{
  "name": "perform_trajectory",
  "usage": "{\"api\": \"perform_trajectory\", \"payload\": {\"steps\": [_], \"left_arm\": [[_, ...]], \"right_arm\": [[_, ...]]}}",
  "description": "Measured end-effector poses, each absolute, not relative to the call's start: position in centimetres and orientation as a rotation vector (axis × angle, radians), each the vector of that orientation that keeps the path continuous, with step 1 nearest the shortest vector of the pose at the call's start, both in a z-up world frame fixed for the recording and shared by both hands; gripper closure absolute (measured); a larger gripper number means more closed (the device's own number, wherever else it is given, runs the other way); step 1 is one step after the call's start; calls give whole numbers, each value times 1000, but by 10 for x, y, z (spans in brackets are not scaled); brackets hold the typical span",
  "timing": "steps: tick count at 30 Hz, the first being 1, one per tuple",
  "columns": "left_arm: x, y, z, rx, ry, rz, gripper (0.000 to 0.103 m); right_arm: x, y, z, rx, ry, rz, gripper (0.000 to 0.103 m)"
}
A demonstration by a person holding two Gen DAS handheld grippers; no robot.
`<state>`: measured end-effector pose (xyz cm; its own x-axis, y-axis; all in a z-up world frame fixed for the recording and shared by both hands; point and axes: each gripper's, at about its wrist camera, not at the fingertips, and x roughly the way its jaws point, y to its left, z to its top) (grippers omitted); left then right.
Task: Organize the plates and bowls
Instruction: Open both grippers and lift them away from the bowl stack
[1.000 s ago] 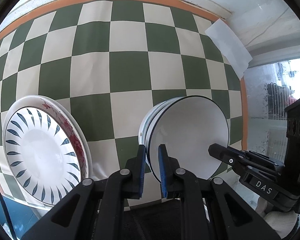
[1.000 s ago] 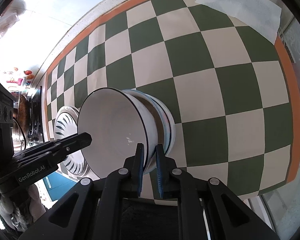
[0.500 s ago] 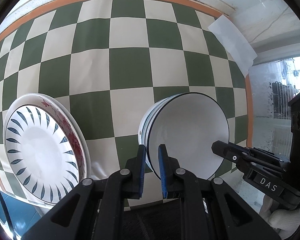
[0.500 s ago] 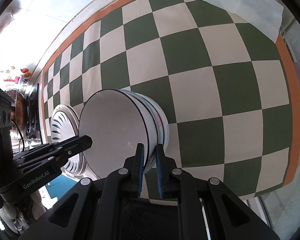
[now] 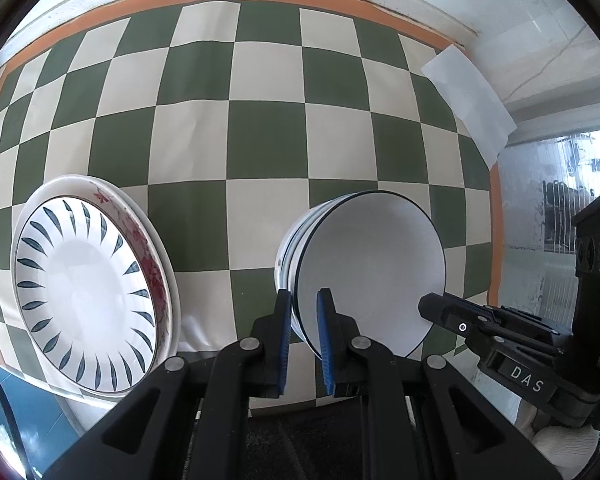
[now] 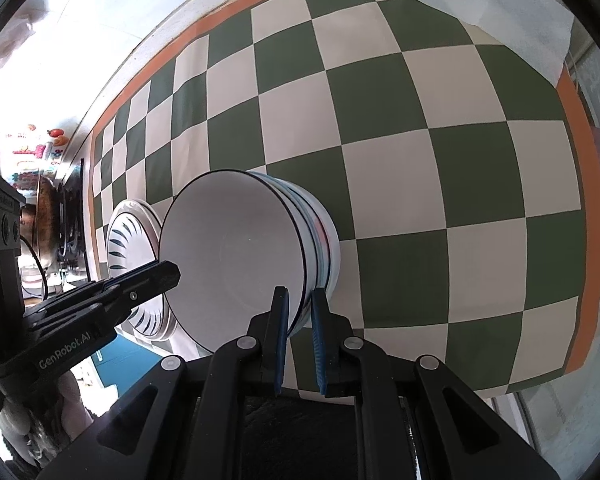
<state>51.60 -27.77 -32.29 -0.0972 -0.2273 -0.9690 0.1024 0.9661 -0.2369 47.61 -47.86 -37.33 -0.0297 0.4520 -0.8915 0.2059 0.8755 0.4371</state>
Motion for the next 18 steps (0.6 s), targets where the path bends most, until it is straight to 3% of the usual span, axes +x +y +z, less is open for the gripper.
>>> {"api": "perform_trajectory", "payload": {"steps": [16,18], "left_arm": [[497,-267,-292,-46,1557,-244,91],[492,-264,-282,-31,1522,-239,85]], "right_arm": [[462,-483,-344,474,1544,166,90],[453,-484,-330,458,1513,144,82]]}}
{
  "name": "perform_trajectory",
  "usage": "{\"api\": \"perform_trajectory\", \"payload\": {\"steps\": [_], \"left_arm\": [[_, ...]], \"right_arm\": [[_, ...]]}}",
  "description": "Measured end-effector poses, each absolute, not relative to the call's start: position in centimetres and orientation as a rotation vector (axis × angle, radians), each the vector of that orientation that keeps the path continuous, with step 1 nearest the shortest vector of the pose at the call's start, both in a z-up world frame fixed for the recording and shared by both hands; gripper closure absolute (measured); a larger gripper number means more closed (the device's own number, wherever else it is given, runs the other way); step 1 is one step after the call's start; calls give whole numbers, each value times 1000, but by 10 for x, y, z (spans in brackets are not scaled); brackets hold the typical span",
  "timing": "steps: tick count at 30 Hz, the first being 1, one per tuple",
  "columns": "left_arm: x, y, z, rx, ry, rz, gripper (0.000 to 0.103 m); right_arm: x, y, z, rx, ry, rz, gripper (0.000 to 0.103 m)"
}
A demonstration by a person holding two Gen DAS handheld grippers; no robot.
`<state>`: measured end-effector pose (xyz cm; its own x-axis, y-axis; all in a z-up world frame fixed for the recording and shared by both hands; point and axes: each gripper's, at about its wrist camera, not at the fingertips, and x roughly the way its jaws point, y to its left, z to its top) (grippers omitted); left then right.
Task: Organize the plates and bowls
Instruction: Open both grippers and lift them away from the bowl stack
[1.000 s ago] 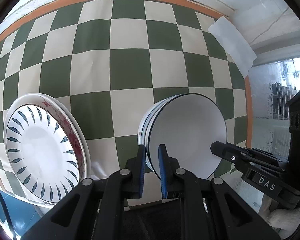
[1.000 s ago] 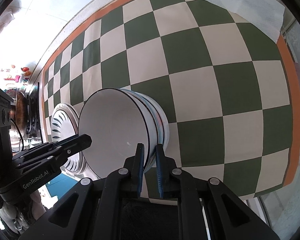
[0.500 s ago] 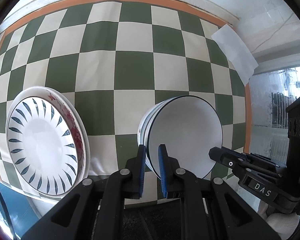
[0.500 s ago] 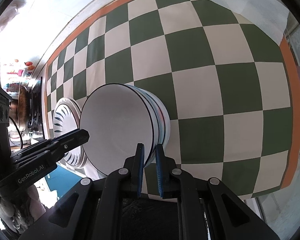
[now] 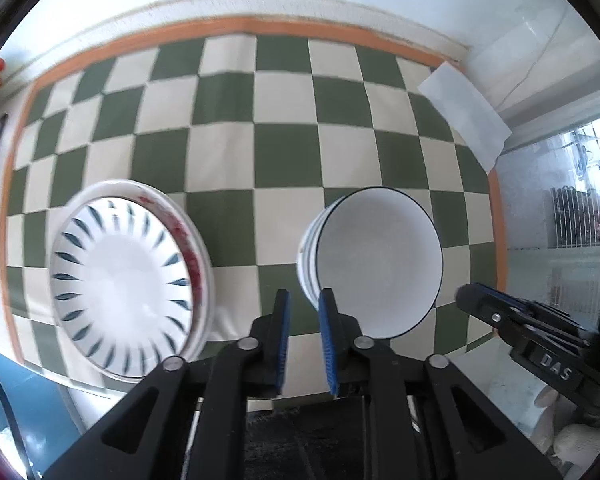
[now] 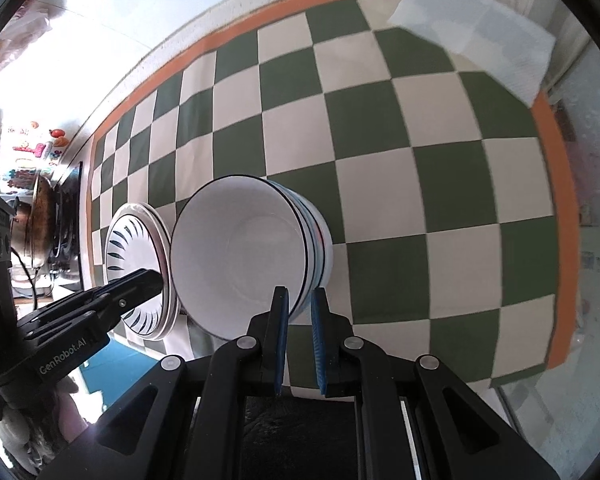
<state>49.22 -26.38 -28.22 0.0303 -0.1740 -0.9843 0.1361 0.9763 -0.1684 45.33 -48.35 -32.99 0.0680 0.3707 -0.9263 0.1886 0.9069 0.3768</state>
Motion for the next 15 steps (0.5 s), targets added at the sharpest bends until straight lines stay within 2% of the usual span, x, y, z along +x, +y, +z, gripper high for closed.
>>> {"api": "perform_trajectory", "payload": {"steps": [1,3,6,7,8,9,10,15], "left_arm": [[489,-262,-276,-22,1502,-238,81],[479,-257,-261,-7,1457,-247,78],[465,-252,-239,28,1385,-251,62],[461,-251,-232,39,1364,-251,50],[455,-250,-223,49,1336,-256,33],[451,-249,-216,52,1316,-262,25],[445,-247,-207,56,1288,-269,16],[421,-239,-174,75,1194,-267,7]], "right_arm": [[449,-483,-323,451,1497,134,78],[437,-482,-306,429,1446,114,59],[416,-479,-279,409,1377,90,41],[410,-478,-271,402,1359,86,37],[403,-476,-263,392,1337,80,30],[397,-473,-253,378,1319,73,23],[389,-470,-244,361,1303,68,21],[355,-453,-201,300,1212,47,11]]}}
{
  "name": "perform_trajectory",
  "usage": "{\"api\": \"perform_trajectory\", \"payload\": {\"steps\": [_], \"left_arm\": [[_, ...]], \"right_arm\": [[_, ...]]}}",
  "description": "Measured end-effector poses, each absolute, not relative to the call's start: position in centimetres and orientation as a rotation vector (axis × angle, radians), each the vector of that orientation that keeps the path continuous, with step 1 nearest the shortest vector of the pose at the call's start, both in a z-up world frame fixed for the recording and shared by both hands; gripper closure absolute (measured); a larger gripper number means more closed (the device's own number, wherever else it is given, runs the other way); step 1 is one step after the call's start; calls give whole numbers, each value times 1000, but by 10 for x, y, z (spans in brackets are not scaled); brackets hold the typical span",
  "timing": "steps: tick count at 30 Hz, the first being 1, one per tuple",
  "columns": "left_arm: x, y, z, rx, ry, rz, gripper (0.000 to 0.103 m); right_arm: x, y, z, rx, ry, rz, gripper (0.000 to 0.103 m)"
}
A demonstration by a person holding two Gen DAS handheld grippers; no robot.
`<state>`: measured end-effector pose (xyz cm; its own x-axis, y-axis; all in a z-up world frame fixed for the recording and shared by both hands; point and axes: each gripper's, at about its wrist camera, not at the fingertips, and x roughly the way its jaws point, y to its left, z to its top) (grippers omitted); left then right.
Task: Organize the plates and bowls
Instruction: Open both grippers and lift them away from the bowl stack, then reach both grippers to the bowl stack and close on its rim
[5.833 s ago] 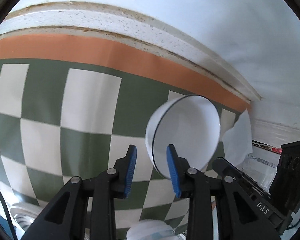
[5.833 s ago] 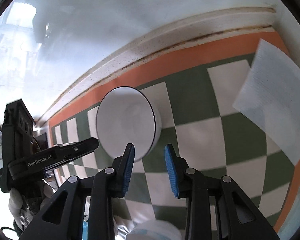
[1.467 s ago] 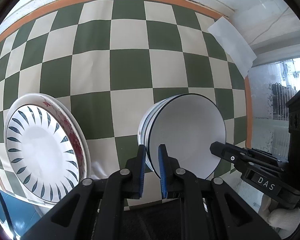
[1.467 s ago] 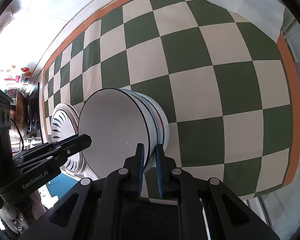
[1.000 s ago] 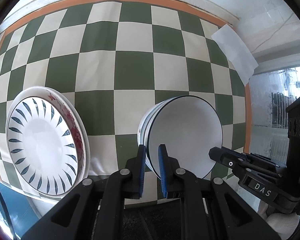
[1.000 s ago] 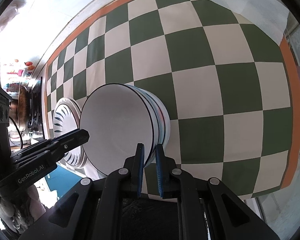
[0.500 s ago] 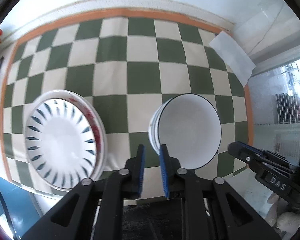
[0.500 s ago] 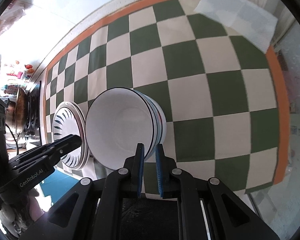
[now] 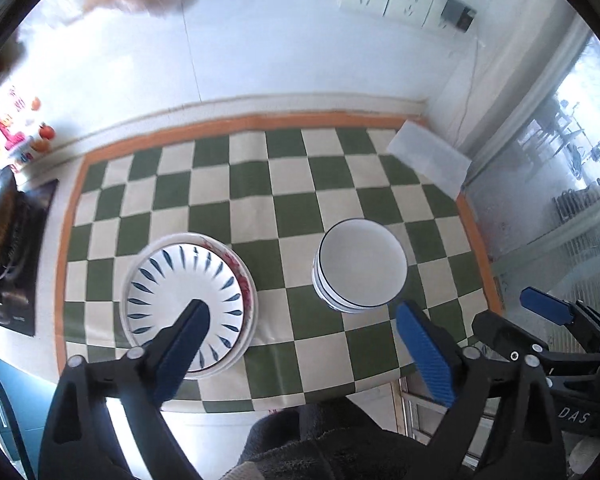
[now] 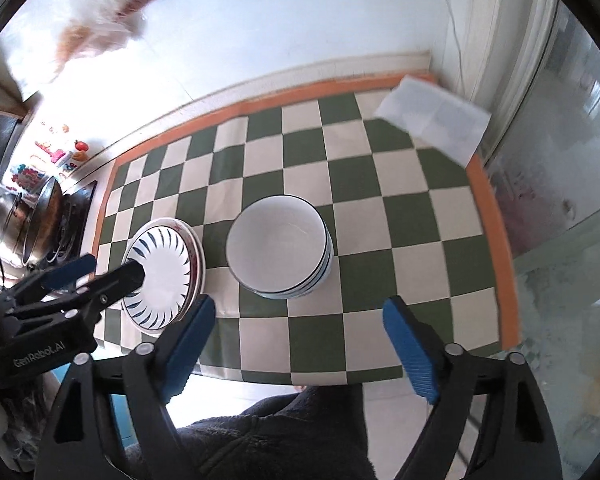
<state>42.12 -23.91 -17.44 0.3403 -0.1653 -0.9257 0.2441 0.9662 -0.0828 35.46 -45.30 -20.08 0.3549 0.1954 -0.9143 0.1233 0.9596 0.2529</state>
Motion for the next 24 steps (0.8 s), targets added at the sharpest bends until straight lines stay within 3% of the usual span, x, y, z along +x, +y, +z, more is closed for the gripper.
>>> {"api": "perform_trajectory", "payload": {"steps": [14,24], "left_arm": [[372,-221,-127,65,1041,-290,0],[371,-229,-133,73,1079,-324,0]], "right_arm": [[288,-438,-130,226,1019,-68,4],[275,-437,-117,211,980,-88,3]]}}
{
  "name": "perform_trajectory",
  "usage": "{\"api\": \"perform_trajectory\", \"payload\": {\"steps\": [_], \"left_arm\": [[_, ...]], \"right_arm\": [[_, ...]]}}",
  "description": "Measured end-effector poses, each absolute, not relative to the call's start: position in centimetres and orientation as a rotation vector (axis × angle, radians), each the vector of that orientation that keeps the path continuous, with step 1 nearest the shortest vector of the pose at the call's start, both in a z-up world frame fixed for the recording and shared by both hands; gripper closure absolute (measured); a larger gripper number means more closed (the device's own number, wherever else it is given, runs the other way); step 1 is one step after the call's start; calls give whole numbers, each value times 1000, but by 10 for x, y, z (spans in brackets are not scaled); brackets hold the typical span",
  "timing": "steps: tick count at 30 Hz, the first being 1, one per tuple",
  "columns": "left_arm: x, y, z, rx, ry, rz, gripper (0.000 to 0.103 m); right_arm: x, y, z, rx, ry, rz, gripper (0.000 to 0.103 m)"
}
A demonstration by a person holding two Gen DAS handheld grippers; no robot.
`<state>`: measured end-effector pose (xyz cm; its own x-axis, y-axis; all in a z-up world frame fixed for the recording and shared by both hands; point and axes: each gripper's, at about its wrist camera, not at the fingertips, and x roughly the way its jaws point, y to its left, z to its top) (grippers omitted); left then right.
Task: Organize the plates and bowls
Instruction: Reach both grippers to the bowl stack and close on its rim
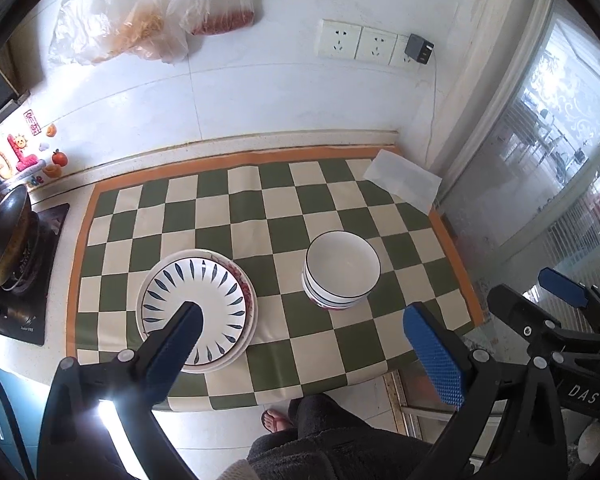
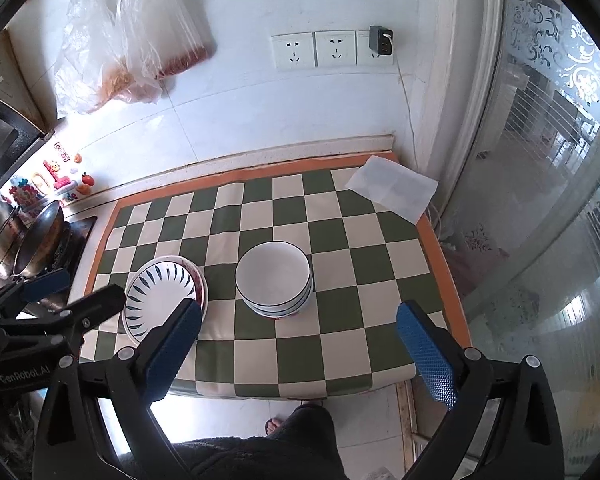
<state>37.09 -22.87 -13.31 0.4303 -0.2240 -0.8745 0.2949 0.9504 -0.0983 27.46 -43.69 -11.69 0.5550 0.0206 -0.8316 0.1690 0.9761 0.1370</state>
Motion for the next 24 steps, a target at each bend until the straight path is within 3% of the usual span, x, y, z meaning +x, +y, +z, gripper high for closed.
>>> {"api": "perform_trajectory", "payload": {"steps": [9,24], "left_arm": [[405,-239,-171,64,1184,-319,0],[517,-261,-314,-211,1563,-392,2]], "right_arm": [[308,-453,-156,254,1070,-101,3],[408,-489,-334,648,1344,83,3]]}}
